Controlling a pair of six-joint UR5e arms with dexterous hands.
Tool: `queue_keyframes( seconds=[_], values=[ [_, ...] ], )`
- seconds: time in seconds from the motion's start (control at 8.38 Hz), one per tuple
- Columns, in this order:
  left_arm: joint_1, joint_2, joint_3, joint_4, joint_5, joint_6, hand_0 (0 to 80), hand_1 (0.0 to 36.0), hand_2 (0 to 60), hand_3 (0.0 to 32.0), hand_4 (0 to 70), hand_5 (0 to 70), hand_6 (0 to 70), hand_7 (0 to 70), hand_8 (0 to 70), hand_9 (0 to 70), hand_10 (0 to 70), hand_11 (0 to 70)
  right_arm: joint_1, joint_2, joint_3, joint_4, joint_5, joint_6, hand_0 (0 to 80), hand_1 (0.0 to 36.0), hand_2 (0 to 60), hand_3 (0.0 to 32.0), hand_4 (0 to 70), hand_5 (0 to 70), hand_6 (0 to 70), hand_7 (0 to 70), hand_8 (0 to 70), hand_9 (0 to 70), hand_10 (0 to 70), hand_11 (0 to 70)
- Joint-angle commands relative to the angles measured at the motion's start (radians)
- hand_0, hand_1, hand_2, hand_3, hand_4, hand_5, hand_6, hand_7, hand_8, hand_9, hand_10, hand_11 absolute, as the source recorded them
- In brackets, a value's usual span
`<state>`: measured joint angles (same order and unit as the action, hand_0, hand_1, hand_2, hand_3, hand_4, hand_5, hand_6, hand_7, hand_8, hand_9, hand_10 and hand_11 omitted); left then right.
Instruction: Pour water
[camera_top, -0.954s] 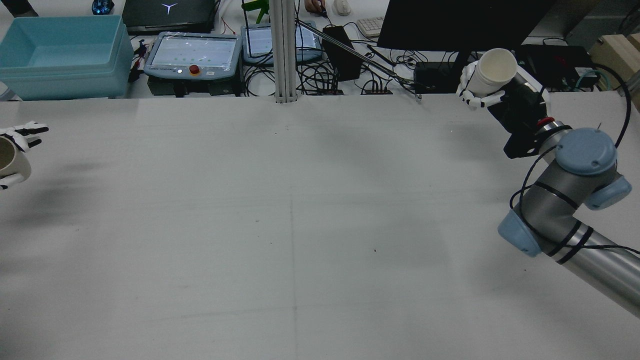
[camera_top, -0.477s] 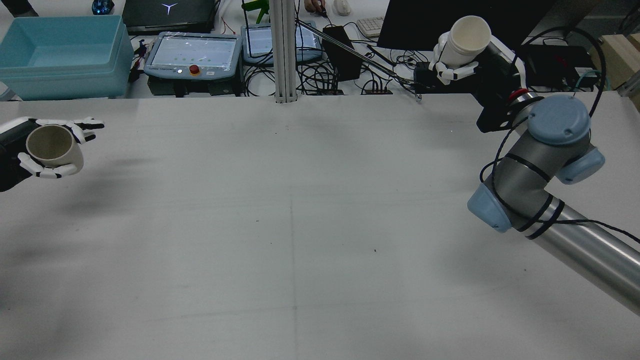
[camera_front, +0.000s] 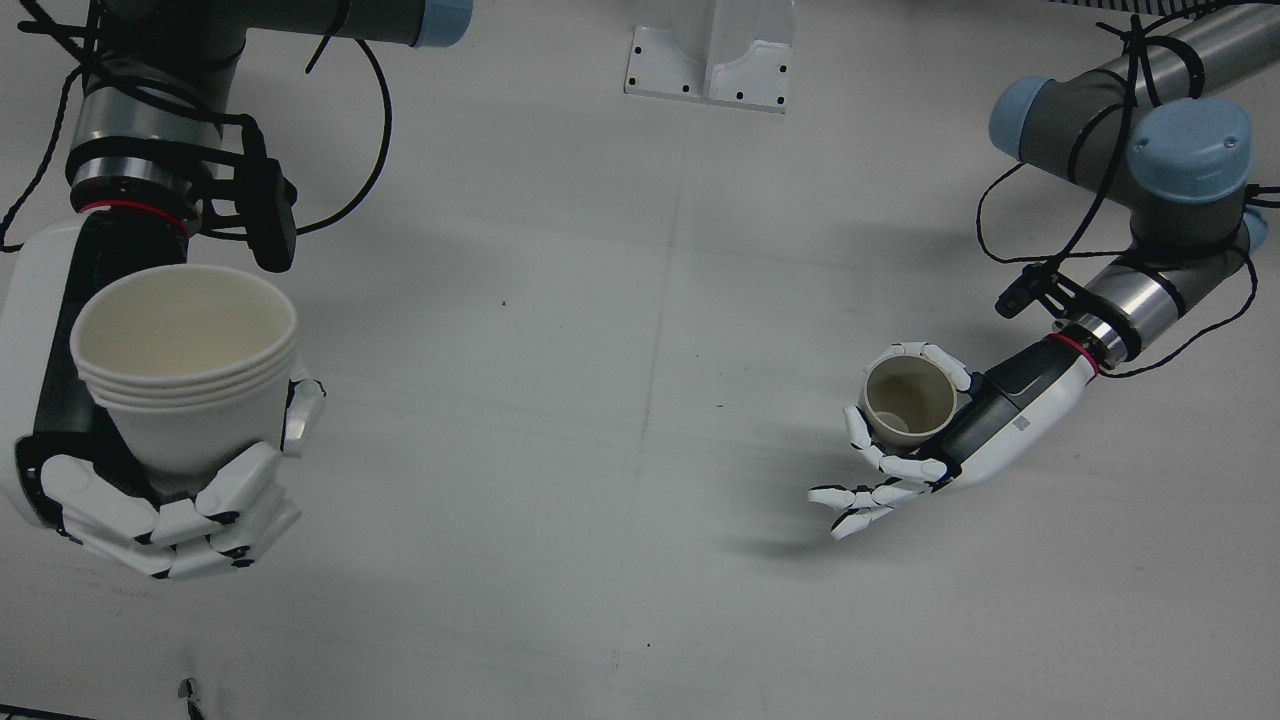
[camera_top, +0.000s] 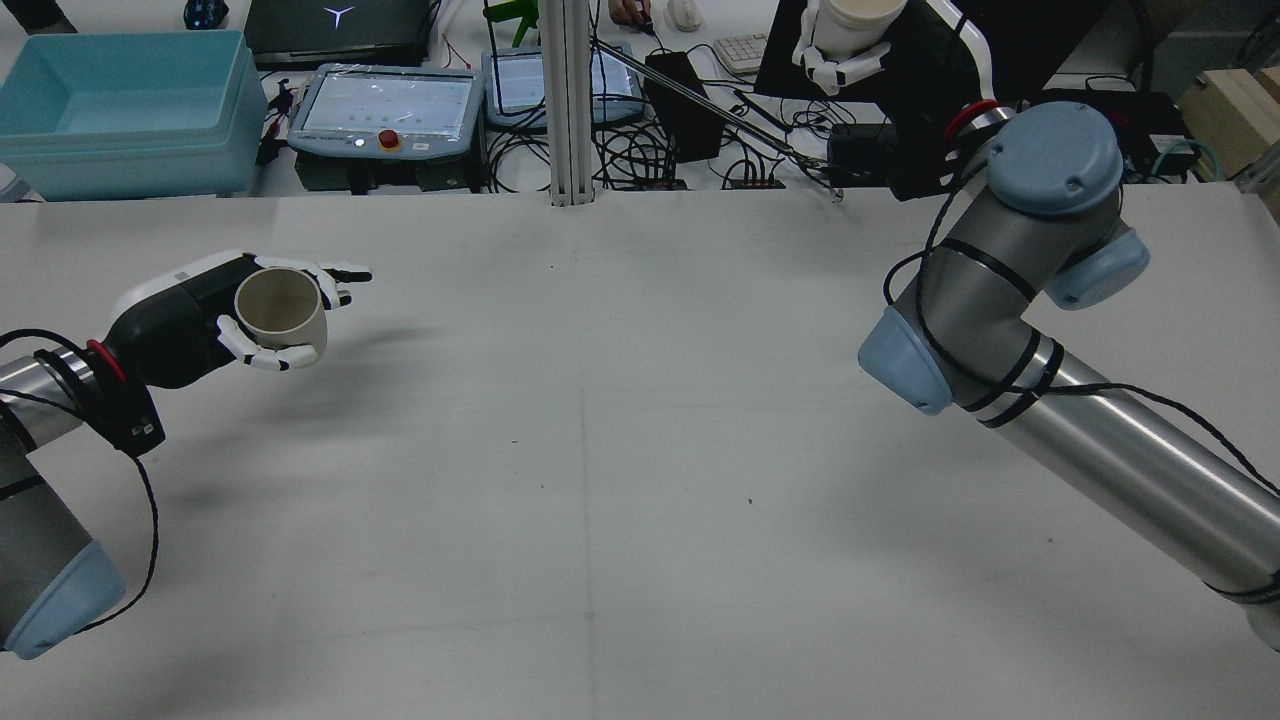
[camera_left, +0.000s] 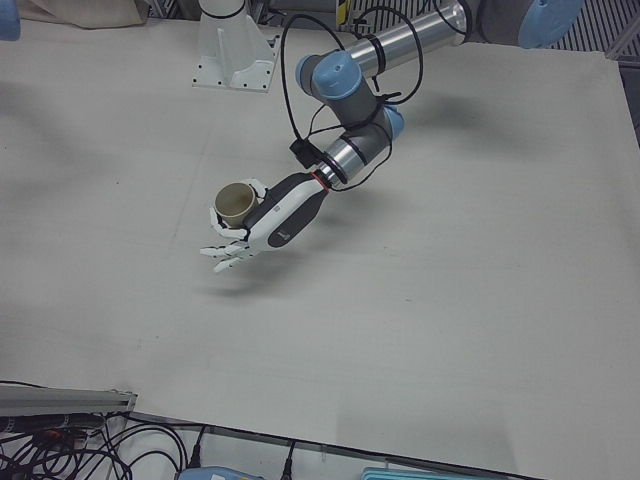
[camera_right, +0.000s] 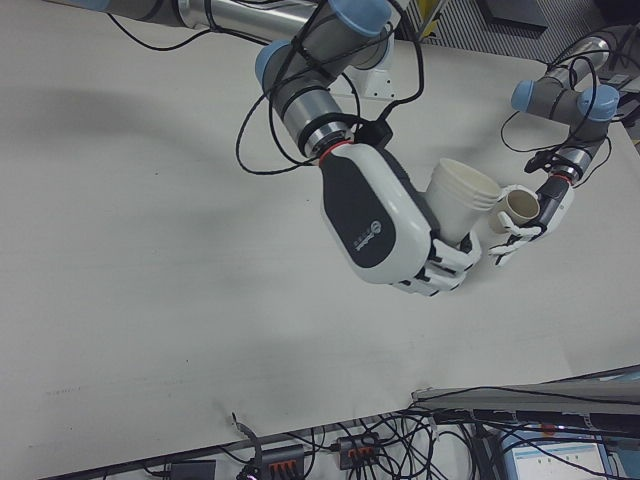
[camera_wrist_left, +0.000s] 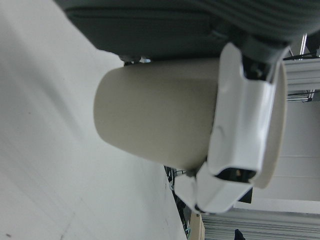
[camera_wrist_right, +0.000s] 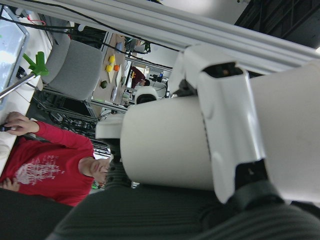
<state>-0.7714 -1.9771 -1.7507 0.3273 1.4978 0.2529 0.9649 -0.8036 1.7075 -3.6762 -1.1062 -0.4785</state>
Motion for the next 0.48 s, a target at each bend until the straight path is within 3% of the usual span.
queue_keyframes(
  seconds=[0.0, 0.36],
  values=[
    [0.015, -0.121, -0.004, 0.087, -0.016, -0.006, 80.0, 36.0, 60.0, 0.0, 70.0, 70.0, 23.7, 17.4, 8.2, 6.9, 8.7, 15.8, -0.192, 0.034, 0.223, 0.005, 0.175, -0.59, 80.0, 36.0, 60.0, 0.0, 70.0, 70.0, 70.0, 70.0, 61.0, 70.0, 52.2, 70.0],
    [0.026, -0.18, -0.018, 0.165, -0.013, -0.089, 80.0, 36.0, 60.0, 0.0, 70.0, 70.0, 23.7, 17.4, 8.0, 6.3, 7.6, 14.4, -0.34, 0.034, 0.241, 0.042, 0.299, -0.976, 80.0, 36.0, 60.0, 0.0, 70.0, 70.0, 70.0, 70.0, 56.3, 68.4, 51.5, 70.0]
  ],
)
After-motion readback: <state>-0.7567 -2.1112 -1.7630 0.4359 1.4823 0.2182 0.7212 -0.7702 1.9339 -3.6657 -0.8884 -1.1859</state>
